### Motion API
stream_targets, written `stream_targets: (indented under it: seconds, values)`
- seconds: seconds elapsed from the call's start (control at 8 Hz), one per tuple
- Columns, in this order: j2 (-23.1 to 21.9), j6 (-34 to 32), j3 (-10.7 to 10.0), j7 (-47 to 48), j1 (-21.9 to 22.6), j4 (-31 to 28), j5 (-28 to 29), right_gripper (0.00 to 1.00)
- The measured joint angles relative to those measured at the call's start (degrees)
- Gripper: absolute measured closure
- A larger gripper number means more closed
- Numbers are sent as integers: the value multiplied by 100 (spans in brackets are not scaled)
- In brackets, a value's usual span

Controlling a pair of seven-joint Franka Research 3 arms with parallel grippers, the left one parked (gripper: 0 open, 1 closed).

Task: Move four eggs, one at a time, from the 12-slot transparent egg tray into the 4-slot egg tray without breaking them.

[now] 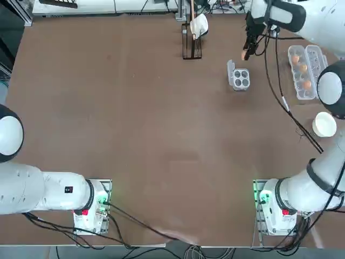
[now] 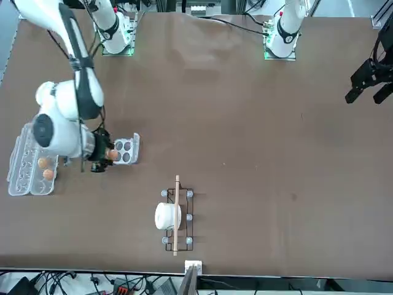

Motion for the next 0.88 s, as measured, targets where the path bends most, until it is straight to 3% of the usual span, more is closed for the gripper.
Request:
stream_targets:
  seconds: [0.88]
  values:
    - [4, 732, -35, 742, 278, -923, -564, 43]
